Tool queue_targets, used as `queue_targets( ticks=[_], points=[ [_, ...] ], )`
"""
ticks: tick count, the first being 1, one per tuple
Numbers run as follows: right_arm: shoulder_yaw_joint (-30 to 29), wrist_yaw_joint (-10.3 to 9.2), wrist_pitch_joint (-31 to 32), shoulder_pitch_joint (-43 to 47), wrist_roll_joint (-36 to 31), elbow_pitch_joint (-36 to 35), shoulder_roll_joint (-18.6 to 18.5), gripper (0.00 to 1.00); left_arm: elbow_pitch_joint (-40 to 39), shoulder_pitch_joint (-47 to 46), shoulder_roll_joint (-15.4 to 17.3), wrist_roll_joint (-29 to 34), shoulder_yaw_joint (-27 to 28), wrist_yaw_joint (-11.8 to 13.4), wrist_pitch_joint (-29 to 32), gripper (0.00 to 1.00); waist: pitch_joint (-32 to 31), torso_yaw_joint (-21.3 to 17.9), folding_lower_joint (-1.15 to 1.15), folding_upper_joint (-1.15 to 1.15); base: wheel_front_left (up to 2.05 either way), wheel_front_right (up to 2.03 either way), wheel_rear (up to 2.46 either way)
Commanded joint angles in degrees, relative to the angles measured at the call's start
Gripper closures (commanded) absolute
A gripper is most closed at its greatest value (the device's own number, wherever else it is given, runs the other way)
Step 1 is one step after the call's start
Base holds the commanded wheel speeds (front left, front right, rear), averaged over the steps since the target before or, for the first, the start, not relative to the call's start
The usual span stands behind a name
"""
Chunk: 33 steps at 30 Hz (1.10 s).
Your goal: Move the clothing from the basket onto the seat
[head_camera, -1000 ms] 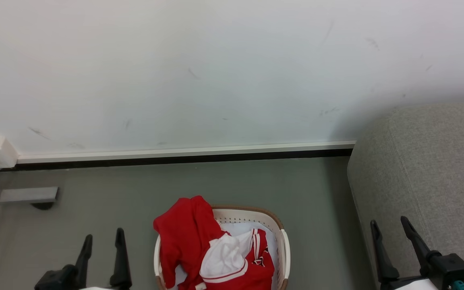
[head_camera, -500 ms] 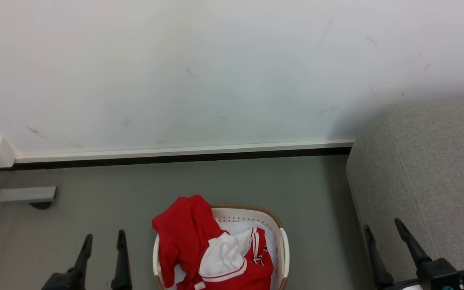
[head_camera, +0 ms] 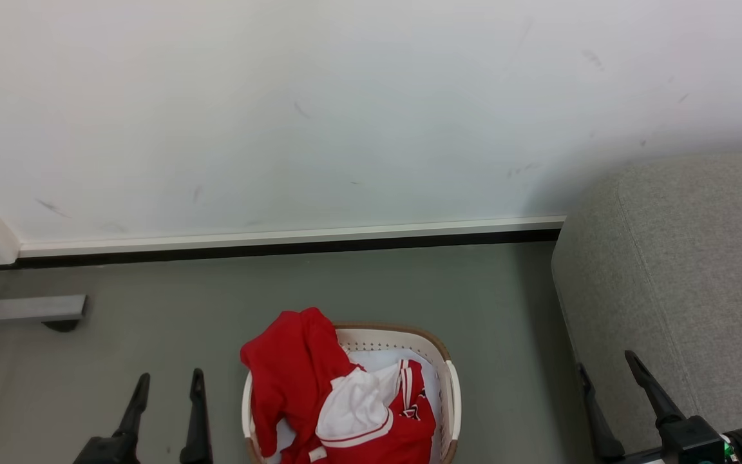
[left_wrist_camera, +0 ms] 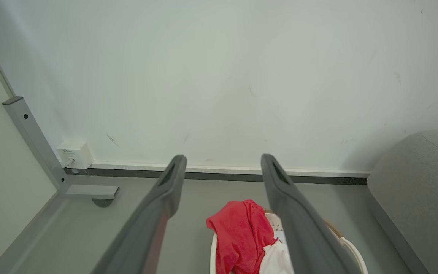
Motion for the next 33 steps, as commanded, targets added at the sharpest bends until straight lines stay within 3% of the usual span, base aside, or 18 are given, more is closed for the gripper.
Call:
queue_targets(
  ticks=[1, 12, 21, 33],
  points=[
    [-0.14, -0.12, -0.22, -0.02, -0.01, 0.22, -0.23, 0.0, 0.1, -0.13, 0.4, 0.06, 0.17, 0.03, -0.04, 0.0, 0.06, -0.01, 0.0, 0.0, 0.0, 0.0, 0.0],
    [0.69, -0.12, -0.22, -1.78, 0.95, -0.07, -0.23, 0.0, -0.5, -1.33, 0.38, -0.1, -0.85, -0.34, -0.04, 0.0, 2.38, -1.61, 0.0, 0.0, 0.0, 0.0, 0.0],
    [0.12, -0.12, -0.21, -6.01, 1.03, -2.69, -0.19, 0.0, 2.4, -8.86, 0.39, 0.42, -4.1, -3.4, -0.04, 0.0, 11.45, -5.62, 0.0, 0.0, 0.0, 0.0, 0.0],
    [0.13, -0.12, -0.21, -13.64, 2.06, -9.3, -0.17, 0.0, 19.76, -25.54, 1.33, 4.51, -11.35, -7.75, -0.03, 0.0, 26.82, -9.76, 0.0, 0.0, 0.0, 0.0, 0.0]
  ],
)
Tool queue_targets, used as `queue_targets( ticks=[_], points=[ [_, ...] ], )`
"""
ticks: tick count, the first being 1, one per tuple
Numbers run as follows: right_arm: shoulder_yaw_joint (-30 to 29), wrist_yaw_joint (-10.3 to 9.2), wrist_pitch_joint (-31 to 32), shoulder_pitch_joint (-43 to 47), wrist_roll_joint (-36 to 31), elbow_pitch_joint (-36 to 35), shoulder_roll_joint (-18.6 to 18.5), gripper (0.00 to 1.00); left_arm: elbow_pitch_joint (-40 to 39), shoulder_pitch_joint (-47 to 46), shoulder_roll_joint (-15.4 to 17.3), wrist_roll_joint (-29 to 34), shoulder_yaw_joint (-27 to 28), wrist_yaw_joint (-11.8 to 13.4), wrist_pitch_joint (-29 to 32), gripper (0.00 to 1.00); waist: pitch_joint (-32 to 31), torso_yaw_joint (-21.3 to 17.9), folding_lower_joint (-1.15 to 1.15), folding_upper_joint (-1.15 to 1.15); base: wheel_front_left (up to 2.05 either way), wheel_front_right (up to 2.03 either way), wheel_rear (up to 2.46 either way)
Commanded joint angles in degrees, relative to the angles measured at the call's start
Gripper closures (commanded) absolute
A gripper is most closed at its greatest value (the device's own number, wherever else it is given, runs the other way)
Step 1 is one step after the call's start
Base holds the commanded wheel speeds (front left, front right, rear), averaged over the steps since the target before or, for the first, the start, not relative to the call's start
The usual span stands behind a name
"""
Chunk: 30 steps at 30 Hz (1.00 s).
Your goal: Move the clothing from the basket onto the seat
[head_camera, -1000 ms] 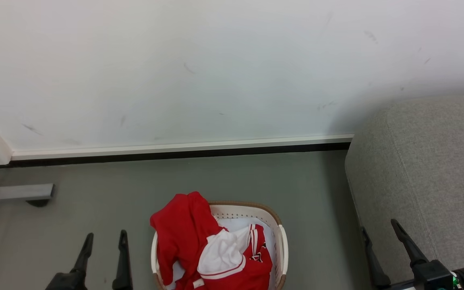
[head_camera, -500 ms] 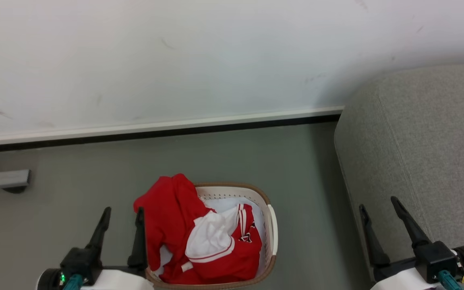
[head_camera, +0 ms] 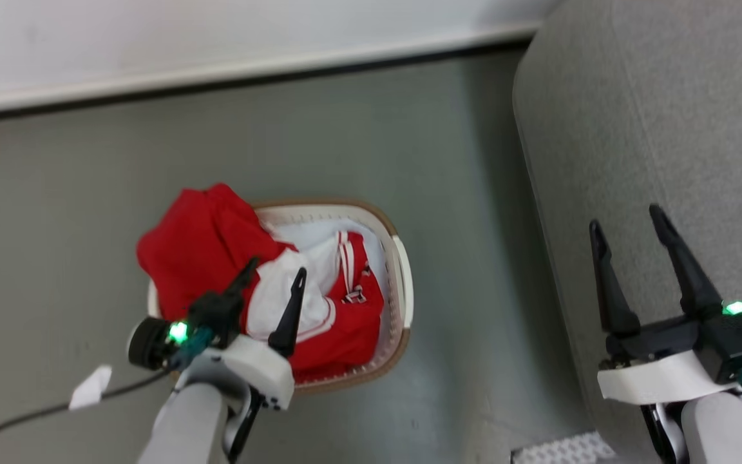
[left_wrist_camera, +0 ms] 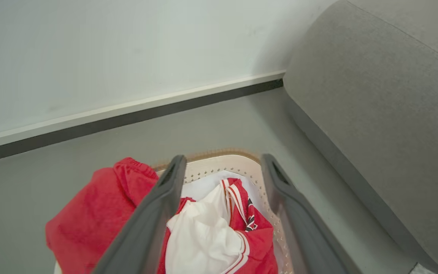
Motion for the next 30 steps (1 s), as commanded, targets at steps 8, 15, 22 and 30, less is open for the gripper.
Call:
queue_targets(
  ticks=[8, 15, 22, 30],
  points=[
    [1.48, -0.12, -0.2, -4.7, 0.5, -4.9, -0.09, 0.0, 16.54, -13.8, 0.98, 1.98, -1.51, 0.45, 2.8, 0.0, 13.38, -3.49, -0.02, 0.0, 0.0, 0.0, 0.0],
    [2.07, -0.12, -0.2, -6.6, 1.06, -7.87, -0.1, 0.0, 26.57, -21.58, 1.23, 1.0, -0.74, 2.23, 6.06, 0.0, 18.72, -4.31, -0.02, 0.0, 0.0, 0.0, 0.0],
    [2.17, -0.12, -0.2, -7.25, 1.75, -8.52, -0.09, 0.0, 33.11, -25.18, 1.49, -0.06, -0.02, 4.38, 8.65, 0.0, 21.21, -5.13, -0.02, 0.0, 0.0, 0.0, 0.0],
    [2.39, -0.12, -0.2, -7.99, 2.46, -8.47, -0.09, 0.0, 37.46, -27.27, 1.38, -0.93, -0.87, 3.14, 8.35, 0.65, 22.68, -6.28, -0.02, 0.0, 0.0, 0.0, 0.0]
  ],
)
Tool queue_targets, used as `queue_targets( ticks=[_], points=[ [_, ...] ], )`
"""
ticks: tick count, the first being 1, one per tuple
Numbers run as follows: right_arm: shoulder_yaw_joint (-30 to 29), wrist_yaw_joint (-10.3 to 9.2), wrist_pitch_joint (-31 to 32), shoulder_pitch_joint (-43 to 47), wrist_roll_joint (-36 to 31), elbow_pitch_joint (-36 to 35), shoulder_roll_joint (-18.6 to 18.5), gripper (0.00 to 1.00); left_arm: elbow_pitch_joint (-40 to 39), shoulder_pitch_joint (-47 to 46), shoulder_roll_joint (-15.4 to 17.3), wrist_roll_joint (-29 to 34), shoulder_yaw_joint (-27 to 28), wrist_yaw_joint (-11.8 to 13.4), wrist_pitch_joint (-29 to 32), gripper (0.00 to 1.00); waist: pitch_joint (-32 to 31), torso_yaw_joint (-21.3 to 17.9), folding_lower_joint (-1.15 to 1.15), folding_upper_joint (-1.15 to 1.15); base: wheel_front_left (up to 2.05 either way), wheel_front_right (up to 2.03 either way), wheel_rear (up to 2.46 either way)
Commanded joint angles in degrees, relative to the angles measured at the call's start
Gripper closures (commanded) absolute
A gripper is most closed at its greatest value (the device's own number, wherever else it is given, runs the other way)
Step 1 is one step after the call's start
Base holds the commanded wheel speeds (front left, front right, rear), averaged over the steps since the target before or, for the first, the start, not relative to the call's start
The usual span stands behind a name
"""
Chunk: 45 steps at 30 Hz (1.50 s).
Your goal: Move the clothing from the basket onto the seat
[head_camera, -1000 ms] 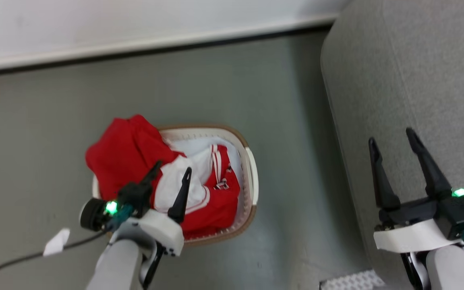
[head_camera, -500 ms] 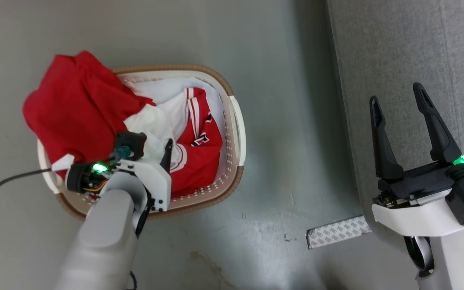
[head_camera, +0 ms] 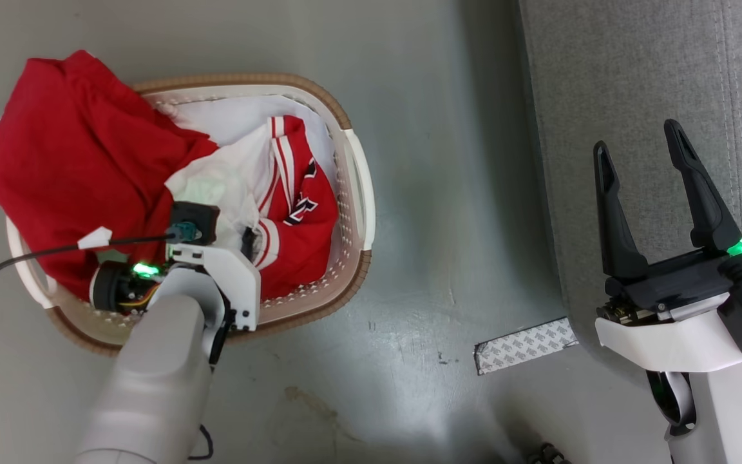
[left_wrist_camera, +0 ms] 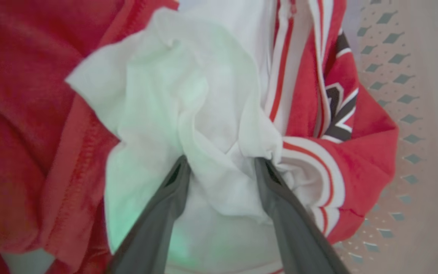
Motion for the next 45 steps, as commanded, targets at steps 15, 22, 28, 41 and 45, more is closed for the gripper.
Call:
queue_targets(
  ticks=[15, 22, 28, 41, 45],
  points=[
    [-1.48, -0.12, -0.2, 1.62, -0.84, 2.06, -0.11, 0.0, 0.55, 2.44, -1.28, -8.82, -0.21, -4.82, -6.68, 1.0, -10.23, 3.19, -0.01, 0.0, 0.0, 0.0, 0.0],
    [-0.82, -0.12, -0.2, 5.19, -2.03, 5.06, -0.13, 0.0, -8.19, 10.83, -1.33, -21.04, -6.64, -5.13, -8.01, 1.0, -22.92, 6.03, -0.01, 0.0, 0.0, 0.0, 0.0],
    [0.64, -0.12, -0.2, 9.65, -2.58, 7.57, -0.14, 0.0, -16.07, 17.65, -1.35, -25.67, -8.22, -5.15, -8.41, 1.0, -33.92, 7.88, -0.01, 0.0, 0.0, 0.0, 0.0],
    [4.69, -0.12, -0.2, 16.52, -2.31, 10.82, -0.09, 0.0, -40.77, 30.81, 0.26, -27.48, -8.73, -1.65, -3.29, 1.0, -47.15, 10.27, -0.01, 0.0, 0.0, 0.0, 0.0],
    [9.18, -0.12, -0.2, 16.43, -1.02, 11.33, -0.44, 0.0, -49.79, 33.95, 1.57, -27.4, -8.98, 0.08, -0.09, 1.0, -48.51, 10.41, -0.01, 0.0, 0.0, 0.0, 0.0]
  ],
)
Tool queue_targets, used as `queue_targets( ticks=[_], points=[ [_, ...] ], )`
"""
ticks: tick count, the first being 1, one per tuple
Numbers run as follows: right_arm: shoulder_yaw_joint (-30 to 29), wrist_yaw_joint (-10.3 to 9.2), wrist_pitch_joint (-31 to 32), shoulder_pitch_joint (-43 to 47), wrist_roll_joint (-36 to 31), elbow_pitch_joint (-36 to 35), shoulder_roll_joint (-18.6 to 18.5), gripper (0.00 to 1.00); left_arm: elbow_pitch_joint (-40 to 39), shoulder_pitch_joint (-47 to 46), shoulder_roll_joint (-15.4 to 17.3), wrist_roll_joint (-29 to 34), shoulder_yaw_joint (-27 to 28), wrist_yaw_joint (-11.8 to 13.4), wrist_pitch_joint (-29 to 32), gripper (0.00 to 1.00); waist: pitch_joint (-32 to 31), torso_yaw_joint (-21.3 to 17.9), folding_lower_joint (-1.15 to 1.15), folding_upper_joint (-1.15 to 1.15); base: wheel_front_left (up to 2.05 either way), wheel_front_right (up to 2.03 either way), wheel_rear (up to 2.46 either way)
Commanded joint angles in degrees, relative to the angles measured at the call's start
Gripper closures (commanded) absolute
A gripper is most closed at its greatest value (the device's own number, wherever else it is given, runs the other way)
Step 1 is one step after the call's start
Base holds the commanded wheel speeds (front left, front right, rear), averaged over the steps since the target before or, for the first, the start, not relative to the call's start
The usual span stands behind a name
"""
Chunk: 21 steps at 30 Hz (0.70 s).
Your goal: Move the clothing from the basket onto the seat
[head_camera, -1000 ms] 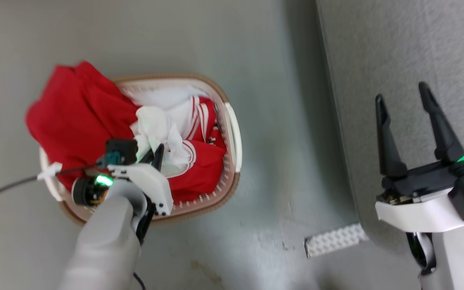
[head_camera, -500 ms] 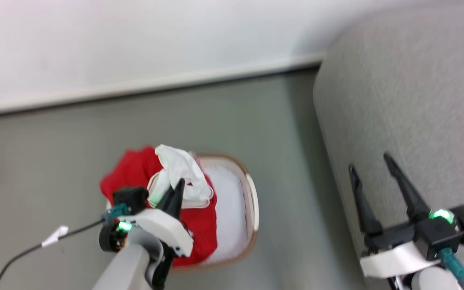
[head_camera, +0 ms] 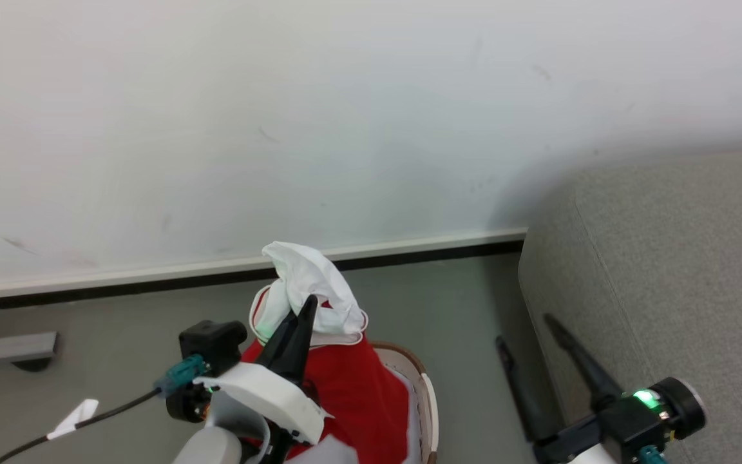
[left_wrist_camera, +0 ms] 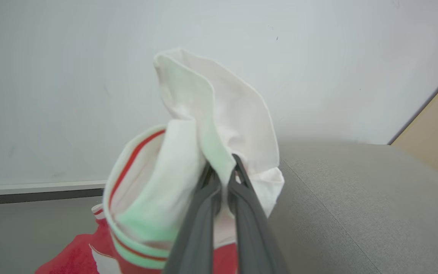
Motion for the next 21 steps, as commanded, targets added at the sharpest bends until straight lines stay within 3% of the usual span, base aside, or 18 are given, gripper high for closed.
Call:
queue_targets(
  ticks=[1, 8, 12, 21],
  points=[
    [2.12, -0.12, -0.2, 0.21, 1.19, 0.24, -0.7, 0.0, -3.52, 1.44, 0.88, -0.34, 0.15, 0.68, 1.18, 1.0, -1.23, 0.56, 0.03, 0.0, 0.0, 0.0, 0.0],
    [14.12, -0.12, -0.2, -4.17, 6.73, 1.08, -4.57, 0.0, -16.96, 4.41, 2.48, -0.54, -1.05, 2.41, 6.48, 1.0, -1.64, 0.39, 0.03, 0.0, 0.0, 0.0, 0.0],
    [17.9, -0.12, -0.2, -7.71, 8.46, 1.77, -5.99, 0.0, -22.61, 5.26, 2.61, -0.38, -2.43, 2.5, 8.61, 1.0, -1.58, 0.39, 0.03, 0.0, 0.0, 0.0, 0.0],
    [25.59, -0.12, -0.2, -13.7, 13.27, 4.42, -6.87, 0.0, -28.32, 6.02, 1.99, -0.24, -6.19, 2.0, 11.63, 1.0, -1.54, 0.9, 0.03, 0.0, 0.0, 0.0, 0.0]
  ],
)
